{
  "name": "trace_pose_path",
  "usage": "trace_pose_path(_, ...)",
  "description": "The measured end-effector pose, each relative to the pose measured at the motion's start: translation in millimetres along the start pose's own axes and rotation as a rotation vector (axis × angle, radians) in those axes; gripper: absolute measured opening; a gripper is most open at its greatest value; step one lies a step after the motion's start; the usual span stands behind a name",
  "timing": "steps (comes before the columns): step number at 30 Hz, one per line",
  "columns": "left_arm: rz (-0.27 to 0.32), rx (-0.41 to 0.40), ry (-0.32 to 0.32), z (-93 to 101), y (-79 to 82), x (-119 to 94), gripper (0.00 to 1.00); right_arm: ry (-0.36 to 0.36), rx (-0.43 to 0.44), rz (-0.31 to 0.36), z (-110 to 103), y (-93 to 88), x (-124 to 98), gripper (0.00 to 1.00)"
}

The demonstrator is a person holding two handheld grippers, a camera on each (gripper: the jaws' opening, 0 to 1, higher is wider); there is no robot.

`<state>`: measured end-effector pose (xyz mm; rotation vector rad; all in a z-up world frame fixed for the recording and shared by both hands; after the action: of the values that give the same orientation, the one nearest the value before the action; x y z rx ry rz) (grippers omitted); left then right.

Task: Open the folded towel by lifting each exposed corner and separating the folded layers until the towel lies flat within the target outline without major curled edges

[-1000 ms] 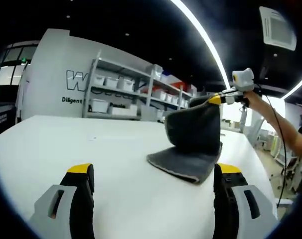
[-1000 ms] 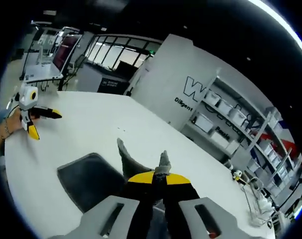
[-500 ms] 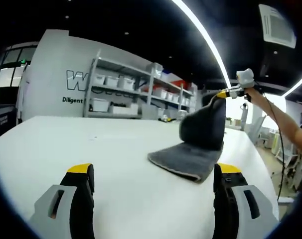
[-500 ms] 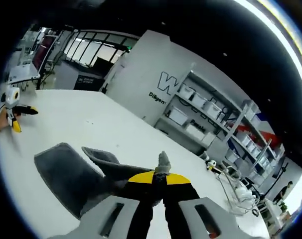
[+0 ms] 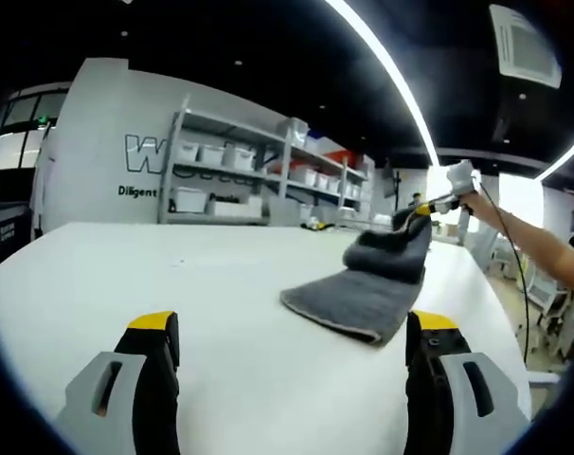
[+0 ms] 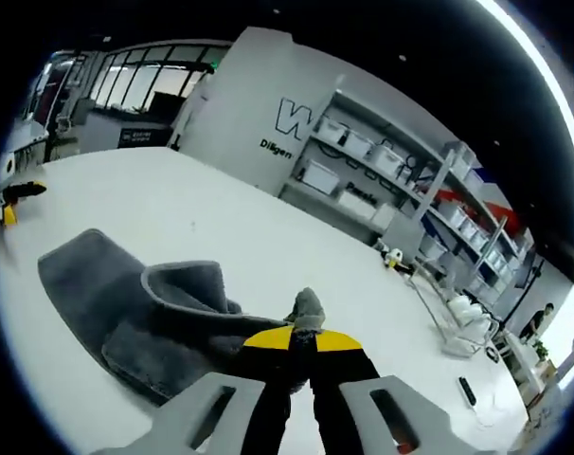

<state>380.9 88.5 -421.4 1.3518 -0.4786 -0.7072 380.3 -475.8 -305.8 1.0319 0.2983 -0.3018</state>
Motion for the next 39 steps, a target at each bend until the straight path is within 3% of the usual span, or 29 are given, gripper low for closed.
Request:
trace_pose_path(4,-0.004,0.002,0.002,-0.2,-0.5,0,0.98,0.029,0.046,-0.057,-4,-40.1,17,0.01)
trace_pose_path(6,-0.007,0.003,0.006,-0.8,-0.8,1,0.98,0.069,0.100,-0.053,-9,-54.5,26,0.01)
trace_pose_path(12,-0.017,0.004,0.007,-0.8,-2.2,1,0.97,0.071,0.106,-0.111,-18,-91.1,39,0.01)
trace_pose_path(20,-0.037,0.019,0.022,-1.7,-3.1,2,0.97,0.075,0.108,-0.185,-31,-124.9,43,0.05)
trace_pose_path(25,-0.037,0.021,0.021,-0.6,-3.4,2,0.97,0.055,0.102,-0.185,-27,-123.1,40,0.13)
trace_pose_path(31,-0.037,0.019,0.021,-0.6,-3.3,1,0.97,0.019,0.069,-0.208,-18,-110.1,25,0.35)
trace_pose_path(34,-0.036,0.018,0.021,-0.6,-2.6,1,0.97,0.071,0.124,-0.132,-26,-93.7,13,0.37)
trace_pose_path(39,-0.033,0.020,0.013,1.3,-1.9,1,0.97,0.081,0.124,-0.111,-36,-74.1,-3,0.56)
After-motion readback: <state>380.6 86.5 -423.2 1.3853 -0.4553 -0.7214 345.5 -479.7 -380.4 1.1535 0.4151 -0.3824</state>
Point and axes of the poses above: the point that each gripper's makers call its tool centre point, and the gripper's own axes: x roughly forward along the fingers, z roughly to its right, y roughly out of its top, the point moved 10 cm from there along -x, roughly backward along the fingers, and after that the axes turned 3 degrees about -x, right-handed, at the moved point
